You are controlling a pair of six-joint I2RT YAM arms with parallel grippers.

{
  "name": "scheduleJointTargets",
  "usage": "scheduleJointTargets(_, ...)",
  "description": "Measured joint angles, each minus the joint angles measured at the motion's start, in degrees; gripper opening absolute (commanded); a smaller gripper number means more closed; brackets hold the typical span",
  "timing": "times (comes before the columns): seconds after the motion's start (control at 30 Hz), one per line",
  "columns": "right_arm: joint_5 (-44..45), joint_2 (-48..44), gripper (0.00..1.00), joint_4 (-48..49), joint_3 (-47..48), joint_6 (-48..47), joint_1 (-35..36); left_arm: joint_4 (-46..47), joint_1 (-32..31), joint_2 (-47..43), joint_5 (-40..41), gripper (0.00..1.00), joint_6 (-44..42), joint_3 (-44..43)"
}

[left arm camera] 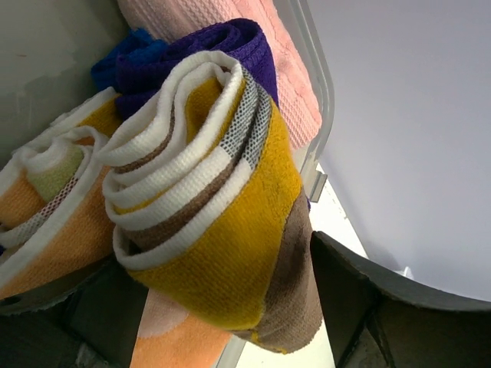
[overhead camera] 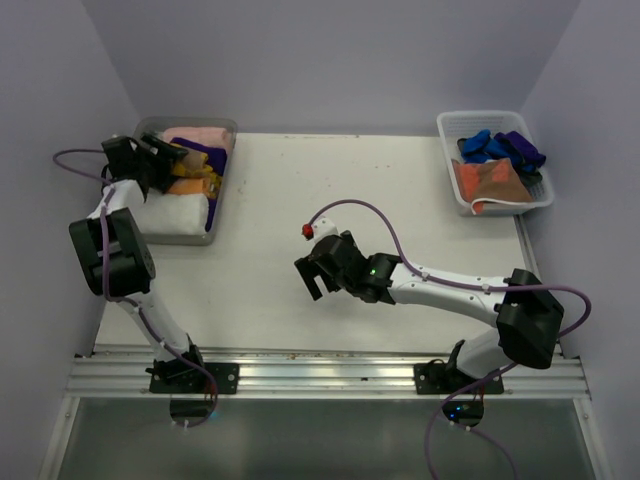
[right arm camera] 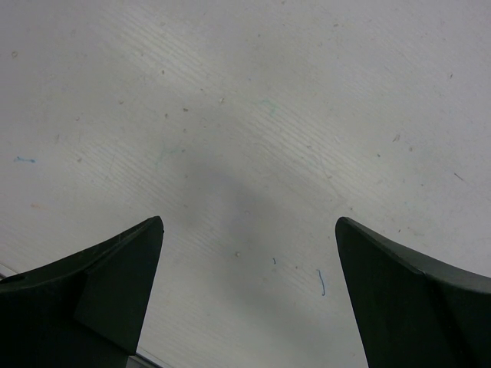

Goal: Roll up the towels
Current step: Place the rolled towel into the container, then grab a towel with the right arm

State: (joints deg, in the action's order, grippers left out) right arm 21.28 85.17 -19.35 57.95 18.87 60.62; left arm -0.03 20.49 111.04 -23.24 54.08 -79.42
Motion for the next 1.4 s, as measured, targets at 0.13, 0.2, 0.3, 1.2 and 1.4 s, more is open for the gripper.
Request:
scheduleJointTargets(0.13,0.0,0.0,0.99,0.0,0.0,0.0,0.0,-4.7,0.0,-1.5,1.2,0.89,-2.3,-1.6)
scheduleJointTargets(0.2,0.0,0.0,0.98,0.0,0.0,0.0,0.0,-6.6,0.0,-2.3,1.9,0.89,-3.4,-2.5)
scheduleJointTargets(0.3,0.0,0.0,0.98,0.0,0.0,0.0,0.0,-9.0,0.0,-3.7,2.8,0.90,-5.0,-2.9)
scheduleJointTargets(1.2,5.8,-3.7,0.98,-8.6,9.3,-0.2,-26.1,-27.1,-25.0,-31.3,23.7,0.88,-23.2,1.4)
scheduleJointTargets(1.4,9.6,-1.3,0.98,-11.7,21.4,4.2,-42.1,-29.2,-40.4,-38.6,25.6,0.88,-22.2,13.2)
